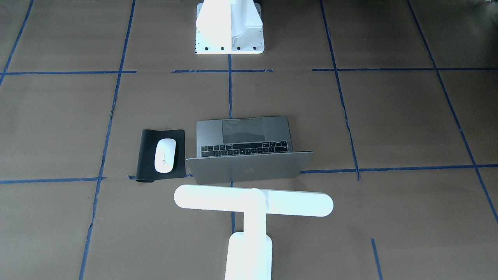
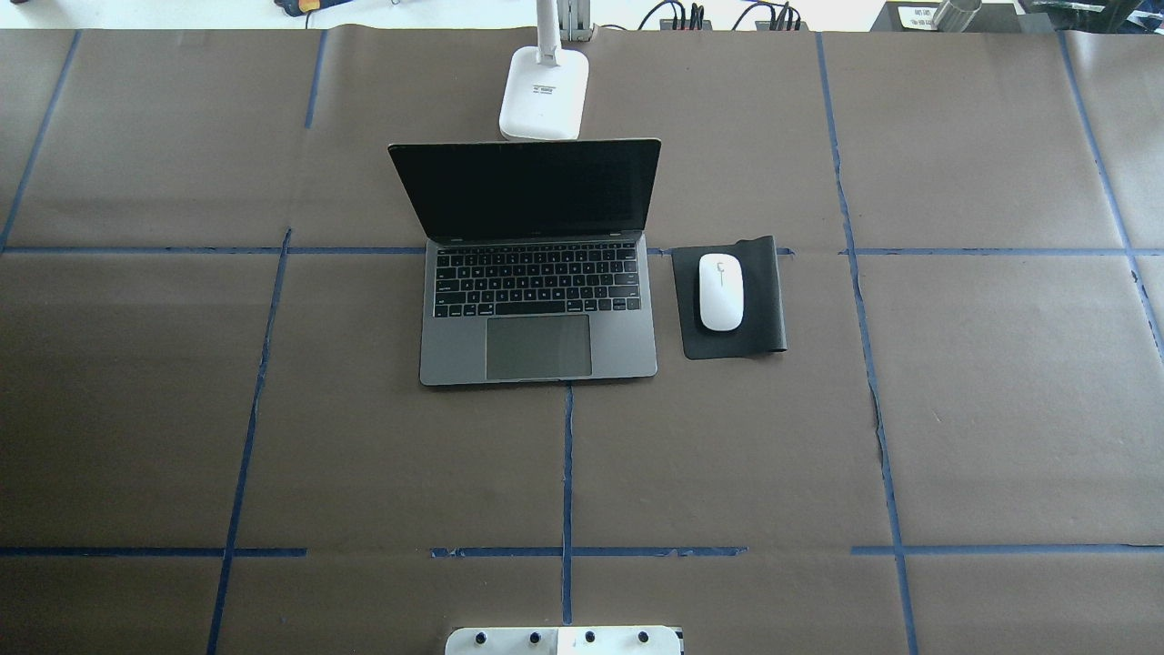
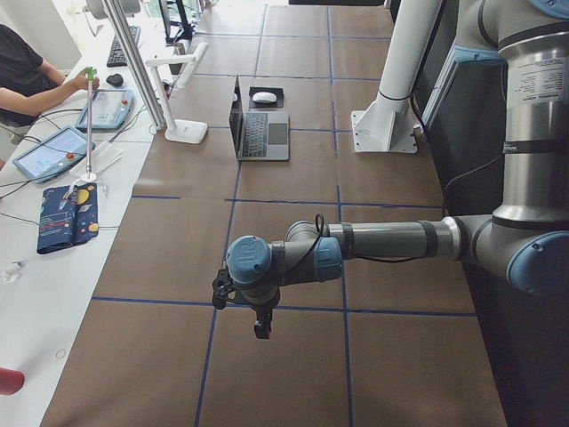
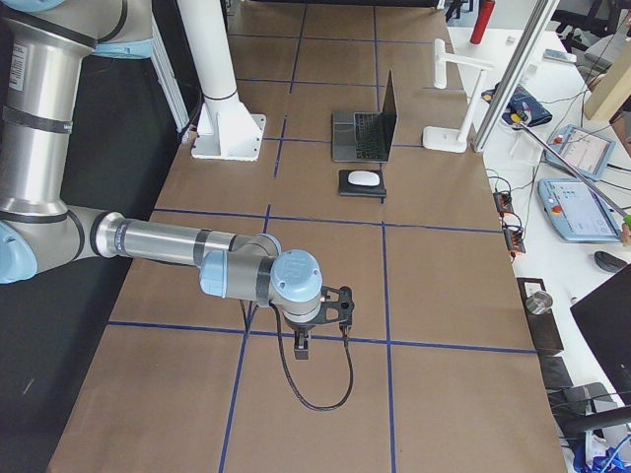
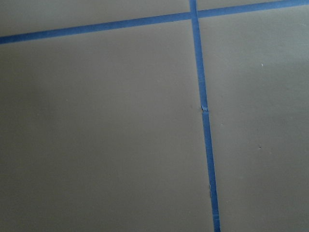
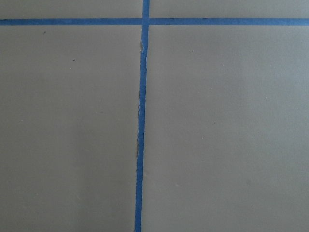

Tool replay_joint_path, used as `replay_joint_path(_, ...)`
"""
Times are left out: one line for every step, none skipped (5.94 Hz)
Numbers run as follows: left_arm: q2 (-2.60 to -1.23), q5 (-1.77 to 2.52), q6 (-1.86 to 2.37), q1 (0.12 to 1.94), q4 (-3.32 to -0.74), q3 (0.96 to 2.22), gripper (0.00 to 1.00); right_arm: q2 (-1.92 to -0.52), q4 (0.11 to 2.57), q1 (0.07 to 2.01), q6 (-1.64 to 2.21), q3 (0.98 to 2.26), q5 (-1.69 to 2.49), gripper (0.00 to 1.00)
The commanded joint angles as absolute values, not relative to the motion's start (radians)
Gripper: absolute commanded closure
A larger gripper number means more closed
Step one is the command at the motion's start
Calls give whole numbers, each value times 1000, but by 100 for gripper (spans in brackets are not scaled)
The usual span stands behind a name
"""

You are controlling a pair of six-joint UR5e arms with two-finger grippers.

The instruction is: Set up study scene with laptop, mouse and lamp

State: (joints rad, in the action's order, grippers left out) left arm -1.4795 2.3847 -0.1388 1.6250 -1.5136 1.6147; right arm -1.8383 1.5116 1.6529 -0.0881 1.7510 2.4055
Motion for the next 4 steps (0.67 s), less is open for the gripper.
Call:
replay_joint_path(-1479,2385,-123,1624,-1526,1617,0,-1838,1465,1654,-35,1746,2411,0)
replay_joint_path(-1477,2385,-123,1626,-1526,1617,0,-1832,1494,1652,-35,1768,2410,0)
replay_joint_path(-1477,2385,-123,1626,-1526,1618,0,-1818,1623,1652,-35,1843,2407,0)
replay_joint_path(-1477,2385,-123,1625,-1526,1621,0,-1819,1722,1652,-37,1912,2399,0)
